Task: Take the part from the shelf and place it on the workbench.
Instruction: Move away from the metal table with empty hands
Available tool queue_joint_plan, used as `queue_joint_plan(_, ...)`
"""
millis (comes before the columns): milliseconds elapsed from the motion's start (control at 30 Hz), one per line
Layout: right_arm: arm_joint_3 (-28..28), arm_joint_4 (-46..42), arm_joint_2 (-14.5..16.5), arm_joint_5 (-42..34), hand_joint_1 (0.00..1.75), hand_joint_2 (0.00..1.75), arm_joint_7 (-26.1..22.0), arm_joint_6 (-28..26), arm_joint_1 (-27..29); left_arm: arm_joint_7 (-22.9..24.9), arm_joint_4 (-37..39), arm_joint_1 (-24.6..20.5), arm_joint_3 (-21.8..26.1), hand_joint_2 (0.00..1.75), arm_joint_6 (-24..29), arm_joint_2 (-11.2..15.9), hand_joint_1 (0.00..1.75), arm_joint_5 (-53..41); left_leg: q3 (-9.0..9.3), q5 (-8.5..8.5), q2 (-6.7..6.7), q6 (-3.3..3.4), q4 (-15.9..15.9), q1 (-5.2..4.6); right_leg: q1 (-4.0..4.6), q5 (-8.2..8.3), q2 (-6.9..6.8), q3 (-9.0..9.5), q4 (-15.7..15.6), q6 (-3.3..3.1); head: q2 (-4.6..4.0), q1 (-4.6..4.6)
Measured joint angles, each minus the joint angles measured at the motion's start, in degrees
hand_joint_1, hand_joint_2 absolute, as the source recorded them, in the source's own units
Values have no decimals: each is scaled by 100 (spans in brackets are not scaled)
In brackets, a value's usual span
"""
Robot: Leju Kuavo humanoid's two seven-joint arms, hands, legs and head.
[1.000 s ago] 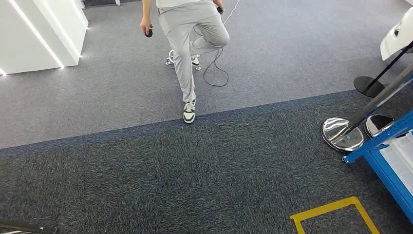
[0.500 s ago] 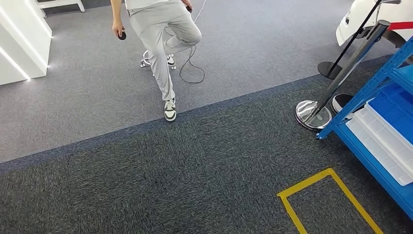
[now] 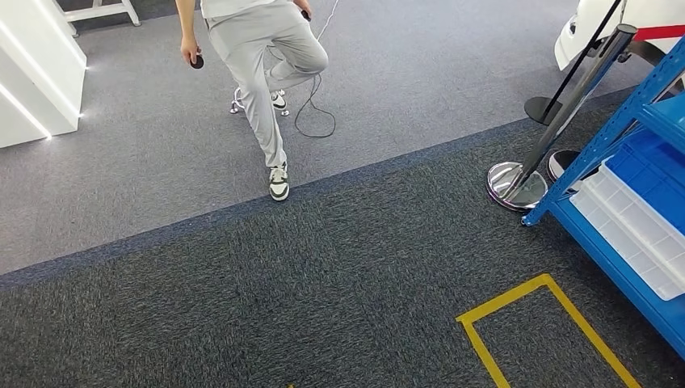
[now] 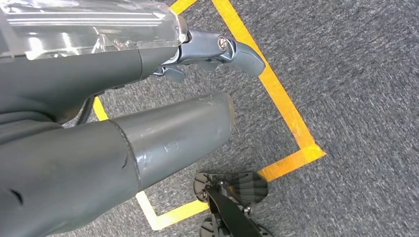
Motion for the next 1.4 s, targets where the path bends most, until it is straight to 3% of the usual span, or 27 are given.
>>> queue_joint_plan(467,-126,0,0,90,0,0,-146,-28,-7,61,0,2,0,0,-14,13,0,-29,-29,2,0,-2,30,-22,-25,24,-6,-15,2,15,0,1)
queue_joint_plan(600,-198,-1,3,103,0,0,-250,-73,-24,97,0,6,1,0,13,24,0,-21,-50,2,-1,35,50,-44,-47,43,-9,-21,-3,49,0,1)
queue_joint_plan(700,-259,-6,6,170,0,0,-250,-82,-37,194,1,-1,5,0,54,28,0,-8,-40,71,3,108,-32,-12,-56,-13,-3,-47,56,106,0,3)
queue_joint_plan(767,-282,-12,7,214,0,87,-249,-83,-38,214,1,-12,7,0,84,27,0,-8,-47,132,10,161,-91,21,-69,-318,21,-247,492,147,0,12)
queue_joint_plan(833,-300,-13,7,225,0,175,-248,-85,-35,220,2,-15,7,0,102,27,0,-8,-91,153,13,174,-91,20,-97,-699,37,-608,1260,185,0,20)
queue_joint_plan(867,-309,-13,7,222,0,175,-245,-85,-32,223,2,-12,8,0,105,27,0,-8,-105,158,18,170,-86,21,-118,-776,39,-738,1540,204,0,21)
queue_joint_plan(900,-327,-13,7,215,0,131,-243,-84,-30,225,2,-10,10,0,107,27,0,-8,-112,158,28,164,-80,24,-141,-735,36,-774,1617,223,0,21)
queue_joint_plan(933,-350,-13,7,204,0,87,-242,-82,-30,227,2,-9,13,0,107,27,0,-9,-111,153,41,151,-70,30,-167,-582,25,-697,1457,240,0,22)
queue_joint_plan(1000,-394,-14,9,186,0,0,-241,-70,-39,226,4,-5,17,0,107,28,0,-13,-100,122,73,96,-30,42,-198,-188,-96,-331,697,263,0,24)
queue_joint_plan(1067,-429,-17,19,184,0,0,-240,-42,-66,220,7,4,22,0,107,32,0,-26,-103,81,113,1,28,30,-171,-16,-204,-100,168,200,0,22)
queue_joint_plan(1167,-503,-27,31,190,0,0,-238,3,-83,218,9,-4,26,0,109,27,0,-44,-94,57,199,-136,50,42,-114,-9,-115,-121,95,37,0,-9)
queue_joint_plan(1233,-541,-36,42,199,0,0,-224,14,-84,218,14,-7,26,0,106,15,0,-51,-159,-106,81,-195,233,74,-113,26,-30,-129,66,-64,0,-23)
queue_joint_plan(1333,-573,-51,50,233,0,0,-187,39,-97,222,20,15,26,0,102,7,0,-61,-625,-693,-171,-205,1285,74,-80,65,113,-168,59,-157,0,-57)
queue_joint_plan(1367,-584,-53,51,252,0,0,-173,53,-97,229,20,23,26,0,102,7,0,-63,-781,-807,-194,-197,1620,69,-61,72,170,-182,65,-168,0,-63)
queue_joint_plan(1400,-598,-55,51,269,0,0,-158,72,-95,236,20,27,26,0,98,5,0,-70,-853,-803,-206,-182,1768,66,-42,76,232,-193,74,-175,0,-66)
